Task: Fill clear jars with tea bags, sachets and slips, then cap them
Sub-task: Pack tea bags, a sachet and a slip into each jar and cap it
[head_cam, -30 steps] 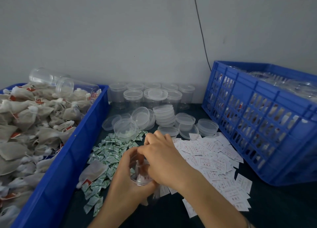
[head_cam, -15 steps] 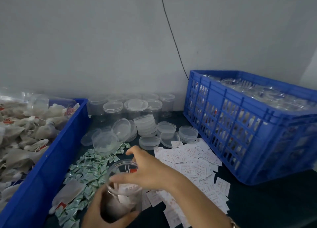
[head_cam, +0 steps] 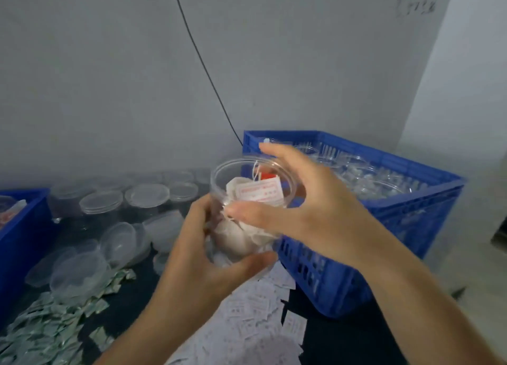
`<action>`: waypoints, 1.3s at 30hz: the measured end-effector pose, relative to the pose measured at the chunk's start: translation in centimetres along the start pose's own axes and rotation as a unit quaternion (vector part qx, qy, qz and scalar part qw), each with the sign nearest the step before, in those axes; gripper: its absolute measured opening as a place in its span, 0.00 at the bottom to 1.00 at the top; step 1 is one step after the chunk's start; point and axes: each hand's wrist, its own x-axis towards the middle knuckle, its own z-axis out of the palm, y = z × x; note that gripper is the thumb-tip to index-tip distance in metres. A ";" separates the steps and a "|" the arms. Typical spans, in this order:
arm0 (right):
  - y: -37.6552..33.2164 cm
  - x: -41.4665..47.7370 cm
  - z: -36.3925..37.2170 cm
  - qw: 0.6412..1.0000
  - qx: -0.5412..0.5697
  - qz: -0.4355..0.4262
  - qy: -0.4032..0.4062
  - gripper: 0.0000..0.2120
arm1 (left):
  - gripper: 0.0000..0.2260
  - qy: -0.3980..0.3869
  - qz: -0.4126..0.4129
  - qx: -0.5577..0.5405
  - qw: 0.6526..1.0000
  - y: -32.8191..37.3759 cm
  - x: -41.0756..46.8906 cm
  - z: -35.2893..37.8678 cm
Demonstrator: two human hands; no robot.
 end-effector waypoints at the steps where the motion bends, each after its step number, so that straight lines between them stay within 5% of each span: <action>1: 0.4 0.3 -1.4 1.000 -0.004 0.000 0.029 0.46 | 0.28 -0.028 0.006 -0.006 1.000 0.3 1.1 1.0; 8: 3.7 3.1 -12.3 0.978 -0.026 0.048 0.200 0.41 | 0.33 -0.131 0.050 0.033 0.990 2.6 7.8 7.0; 15: 9.1 6.1 -21.2 0.938 -0.118 0.125 0.300 0.37 | 0.17 -0.204 0.068 0.122 0.969 1.7 12.4 11.7; 21: 12.6 10.0 -22.8 0.929 -0.159 0.175 0.285 0.36 | 0.07 -0.210 0.014 0.187 0.960 -1.5 16.5 13.6; 31: 16.8 22.4 -18.7 0.932 -0.171 0.213 0.239 0.48 | 0.10 -0.203 -0.035 0.260 0.943 -4.8 23.2 14.3; 39: 23.4 27.7 -16.0 0.920 -0.213 0.274 0.184 0.53 | 0.24 -0.250 -0.031 0.486 0.837 -6.7 24.3 15.9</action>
